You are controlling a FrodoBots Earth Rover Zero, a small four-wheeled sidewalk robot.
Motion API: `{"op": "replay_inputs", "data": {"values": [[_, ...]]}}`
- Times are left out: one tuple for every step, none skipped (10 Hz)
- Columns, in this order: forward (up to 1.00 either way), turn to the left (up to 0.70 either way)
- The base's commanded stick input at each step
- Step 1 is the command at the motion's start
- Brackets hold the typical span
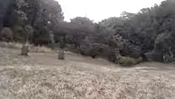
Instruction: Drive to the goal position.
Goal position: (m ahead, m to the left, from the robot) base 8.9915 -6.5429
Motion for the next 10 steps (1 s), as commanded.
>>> {"op": "replay_inputs", "data": {"values": [[0.00, 0.45], [0.00, 0.45], [0.00, 0.00], [0.00, 0.00], [0.00, 0.00], [0.00, 0.00], [0.00, 0.00], [0.00, 0.00], [0.00, 0.00], [0.00, 0.00]]}}
